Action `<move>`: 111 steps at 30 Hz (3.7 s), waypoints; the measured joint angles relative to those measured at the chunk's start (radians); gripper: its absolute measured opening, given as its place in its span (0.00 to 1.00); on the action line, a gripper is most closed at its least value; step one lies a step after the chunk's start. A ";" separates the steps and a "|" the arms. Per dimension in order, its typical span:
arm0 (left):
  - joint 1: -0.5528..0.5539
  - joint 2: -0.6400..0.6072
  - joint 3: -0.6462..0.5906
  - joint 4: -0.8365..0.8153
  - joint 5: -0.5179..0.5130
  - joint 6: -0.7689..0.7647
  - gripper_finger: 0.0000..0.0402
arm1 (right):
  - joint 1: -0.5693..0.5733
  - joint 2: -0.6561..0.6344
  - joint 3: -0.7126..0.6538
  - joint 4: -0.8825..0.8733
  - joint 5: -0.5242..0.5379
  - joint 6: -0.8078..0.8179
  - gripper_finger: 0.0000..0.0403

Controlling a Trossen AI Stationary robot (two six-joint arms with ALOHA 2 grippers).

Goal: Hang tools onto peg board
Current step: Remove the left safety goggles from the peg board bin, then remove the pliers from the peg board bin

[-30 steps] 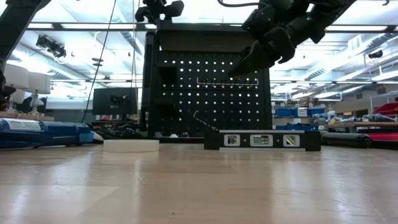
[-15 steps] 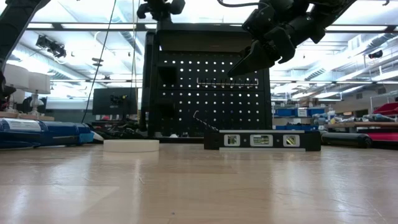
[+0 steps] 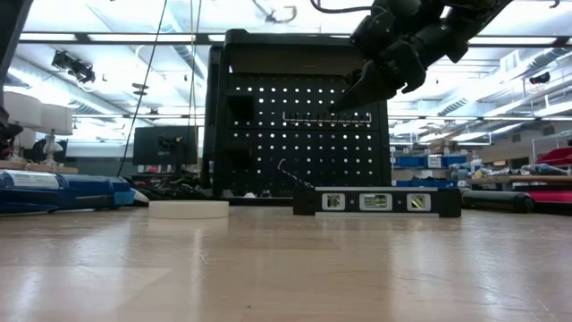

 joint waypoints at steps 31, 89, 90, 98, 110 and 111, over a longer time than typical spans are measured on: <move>-0.581 0.011 -0.656 -0.510 -0.270 -0.145 0.04 | -0.070 0.000 0.000 -0.288 0.000 0.016 0.40; -0.511 -0.107 -1.569 1.342 -0.211 0.347 0.41 | -0.161 -0.111 0.133 -0.085 0.111 0.032 0.39; -0.492 -0.121 -1.588 1.387 -0.191 0.346 0.41 | -0.166 -0.120 0.164 -0.085 0.108 0.026 0.38; -0.409 -0.217 -1.658 1.534 -0.102 0.324 0.41 | -0.215 -0.108 0.477 -0.125 0.105 -0.019 0.38; -0.317 -0.285 -1.657 1.518 -0.012 0.321 0.41 | -0.449 0.143 1.066 -0.340 0.060 -0.017 0.37; -0.304 -0.285 -1.657 1.519 0.004 0.321 0.41 | -0.477 0.175 1.113 -0.372 0.038 -0.015 0.37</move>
